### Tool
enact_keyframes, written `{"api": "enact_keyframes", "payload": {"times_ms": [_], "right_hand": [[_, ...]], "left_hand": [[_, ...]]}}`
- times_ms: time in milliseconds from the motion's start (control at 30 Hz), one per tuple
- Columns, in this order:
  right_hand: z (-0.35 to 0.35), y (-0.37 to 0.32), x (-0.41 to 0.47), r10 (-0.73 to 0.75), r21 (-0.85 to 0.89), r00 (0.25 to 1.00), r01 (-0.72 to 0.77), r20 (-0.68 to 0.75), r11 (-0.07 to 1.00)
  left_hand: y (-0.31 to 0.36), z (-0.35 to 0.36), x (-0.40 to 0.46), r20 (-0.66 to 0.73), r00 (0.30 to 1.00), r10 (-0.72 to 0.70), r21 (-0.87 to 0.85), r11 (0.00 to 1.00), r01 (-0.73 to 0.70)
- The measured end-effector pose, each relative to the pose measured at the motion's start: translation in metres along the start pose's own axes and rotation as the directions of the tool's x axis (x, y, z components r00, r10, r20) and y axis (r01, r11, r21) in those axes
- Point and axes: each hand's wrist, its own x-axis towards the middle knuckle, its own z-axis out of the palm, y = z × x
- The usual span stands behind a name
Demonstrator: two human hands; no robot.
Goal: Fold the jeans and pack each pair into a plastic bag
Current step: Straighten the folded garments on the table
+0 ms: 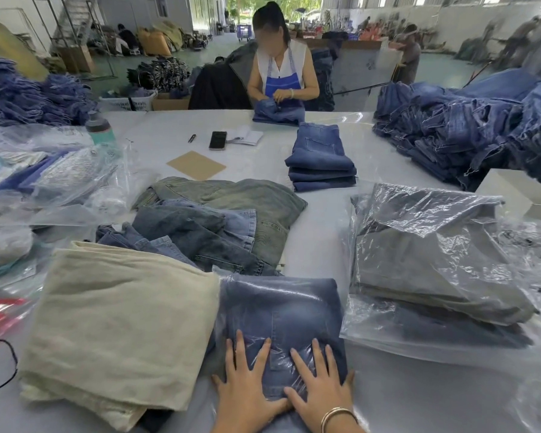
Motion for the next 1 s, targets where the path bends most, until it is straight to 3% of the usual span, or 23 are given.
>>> {"api": "enact_keyframes", "payload": {"times_ms": [433,567,633,700,767,833,900,933,967,1000], "right_hand": [[-0.001,-0.001,0.006,-0.002,0.015,0.999,0.001,0.043,1.0],[-0.012,0.004,0.008,-0.044,0.11,0.995,0.033,0.094,0.993],[-0.02,0.015,0.003,-0.035,0.194,0.999,0.035,-0.004,0.98],[-0.023,0.028,-0.006,0.06,0.178,0.982,-0.028,-0.18,0.984],[-0.021,0.035,-0.013,0.166,0.192,0.955,-0.12,-0.246,0.974],[-0.014,0.033,-0.016,0.169,0.21,0.961,-0.123,-0.219,0.97],[-0.007,0.026,-0.019,0.165,0.222,0.965,-0.118,-0.203,0.968],[-0.005,0.022,-0.02,0.17,0.191,0.962,-0.129,-0.216,0.973],[-0.007,0.018,-0.018,0.157,0.144,0.953,-0.123,-0.259,0.982],[-0.006,0.016,-0.016,0.115,0.087,0.943,-0.093,-0.313,0.992]], "left_hand": [[0.001,-0.001,0.004,-0.01,1.0,0.026,0.012,1.0,-0.025],[-0.003,-0.008,-0.004,-0.183,0.98,0.08,0.042,0.996,-0.074],[-0.002,-0.013,-0.006,-0.159,0.984,0.08,0.049,0.996,-0.073],[0.004,-0.017,-0.005,-0.031,0.999,0.024,0.066,0.998,-0.022],[0.012,-0.033,0.002,0.079,0.996,-0.046,-0.047,0.998,0.05],[0.019,-0.061,0.009,-0.071,0.997,0.002,-0.043,0.999,-0.005],[0.022,-0.081,0.022,-0.381,0.912,0.151,0.069,0.988,-0.135],[0.023,-0.085,0.031,-0.466,0.859,0.212,0.087,0.977,-0.194],[0.024,-0.087,0.04,-0.491,0.834,0.252,0.107,0.967,-0.23],[0.024,-0.087,0.049,-0.433,0.865,0.255,0.131,0.967,-0.219]]}}
